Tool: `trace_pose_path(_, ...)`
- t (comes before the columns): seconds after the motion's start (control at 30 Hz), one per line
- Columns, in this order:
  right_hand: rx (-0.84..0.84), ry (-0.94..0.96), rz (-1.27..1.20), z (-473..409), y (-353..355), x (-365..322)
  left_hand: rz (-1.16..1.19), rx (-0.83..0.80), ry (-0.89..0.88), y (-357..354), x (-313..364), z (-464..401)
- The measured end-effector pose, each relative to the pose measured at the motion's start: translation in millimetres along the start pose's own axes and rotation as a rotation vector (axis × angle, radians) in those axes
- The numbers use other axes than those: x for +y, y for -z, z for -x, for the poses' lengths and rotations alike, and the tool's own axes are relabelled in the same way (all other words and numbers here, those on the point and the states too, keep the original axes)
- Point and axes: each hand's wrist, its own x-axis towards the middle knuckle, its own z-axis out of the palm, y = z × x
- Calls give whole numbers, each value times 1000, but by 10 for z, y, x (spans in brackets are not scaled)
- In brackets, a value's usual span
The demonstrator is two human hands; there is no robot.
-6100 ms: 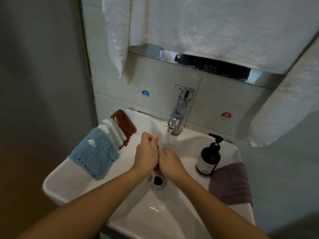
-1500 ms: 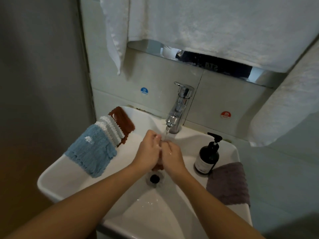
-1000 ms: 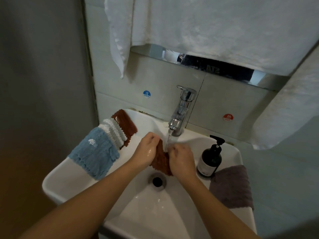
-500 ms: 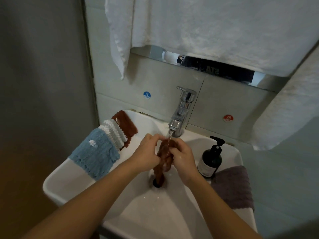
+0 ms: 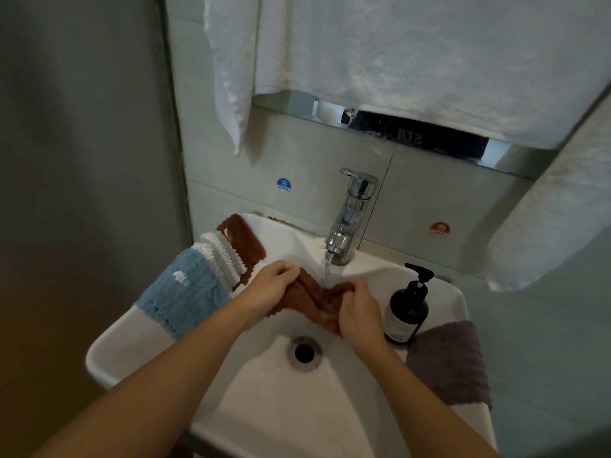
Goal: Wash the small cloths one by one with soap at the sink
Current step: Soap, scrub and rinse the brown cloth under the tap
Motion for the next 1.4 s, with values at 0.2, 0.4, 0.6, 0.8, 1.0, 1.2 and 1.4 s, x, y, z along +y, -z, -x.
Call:
trace_pose_path(0.2,63,-263,-634,48,-282,-258,71,73,-103,-475,33,205)
trace_pose_path(0.4,-206,-295,-585,209,-347,-366,-134,340,-335,-425,15,184)
trace_pose_path(0.6,38,-443,-919,98,-326,-430,-252,193,-437,-544,-56,283)
trace_pose_path(0.8,-156,-200,-561,202,-214,-475,-169,329,-394,-427,-29,186)
trace_pose_path(1.0,-27,-249,-490,113,-216,-468,-46,198,-365,-529,1,260)
trace_pose_path(1.2,-23,-203,-634,32,-102,-488,-49,203,-259,-500,55,254)
trace_pose_path(1.4,139,-591,-1032,63,-208,-368,-263,24,-279,-484,-68,213)
